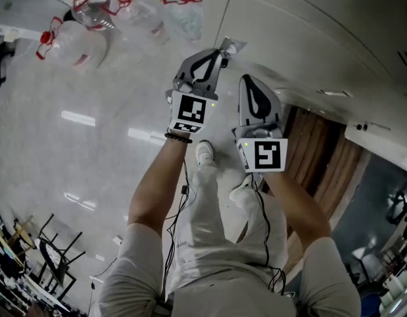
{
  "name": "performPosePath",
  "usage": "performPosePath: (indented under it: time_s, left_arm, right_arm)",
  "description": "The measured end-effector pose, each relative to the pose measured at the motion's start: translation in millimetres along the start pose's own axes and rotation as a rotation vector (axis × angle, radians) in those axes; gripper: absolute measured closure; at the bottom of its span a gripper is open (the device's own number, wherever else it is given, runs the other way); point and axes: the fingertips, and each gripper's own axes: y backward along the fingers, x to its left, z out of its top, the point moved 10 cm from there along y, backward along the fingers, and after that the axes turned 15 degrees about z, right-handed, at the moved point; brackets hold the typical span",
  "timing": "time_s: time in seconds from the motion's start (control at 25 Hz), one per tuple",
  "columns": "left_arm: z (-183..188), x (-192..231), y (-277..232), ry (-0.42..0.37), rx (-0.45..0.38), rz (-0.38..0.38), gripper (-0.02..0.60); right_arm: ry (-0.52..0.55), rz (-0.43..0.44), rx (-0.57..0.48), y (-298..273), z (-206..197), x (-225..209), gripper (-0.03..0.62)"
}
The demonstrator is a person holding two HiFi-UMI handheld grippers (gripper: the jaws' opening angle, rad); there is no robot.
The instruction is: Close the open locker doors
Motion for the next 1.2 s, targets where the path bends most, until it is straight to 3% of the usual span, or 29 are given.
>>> performPosePath:
  time_s: [0.12, 0.24, 0.4, 0.6, 0.72, 1.0, 1.2]
  left_arm:
    - [23, -4, 25, -0.042, 0.021, -0.002, 0.577]
    - [67, -33, 53, -0.083, -0.018, -0.053, 0.577]
    - [145, -98, 69, -0.013, -0.078, -0.13, 0.577]
    - [246, -223, 93, 0.053, -0.072, -0.236, 0.577]
    - [306, -305, 95, 0.102, -0.116, -0.326, 0.577]
    - [420, -492, 76, 0.111, -0.263, -0.66, 0.577]
    - [465, -609, 96, 0.144, -0.276, -0.806, 0.577]
  right_arm:
    - [-0.041, -0.002, -0.022, 69, 30, 3, 0.584]
    - [-0.074, -0.052, -0.019, 153, 61, -17, 0.584]
    - [-0.092, -0.176, -0.058, 253, 102, -56, 0.584]
    - [-0.103, -0.288, -0.122, 375, 161, -99, 0.583]
    - [-0.101, -0.352, -0.151, 442, 186, -117, 0.583]
    - [-0.063, -0.66, -0.197, 583, 226, -160, 0.583]
    - [-0.073, -0.768, -0.204, 675, 234, -192, 0.583]
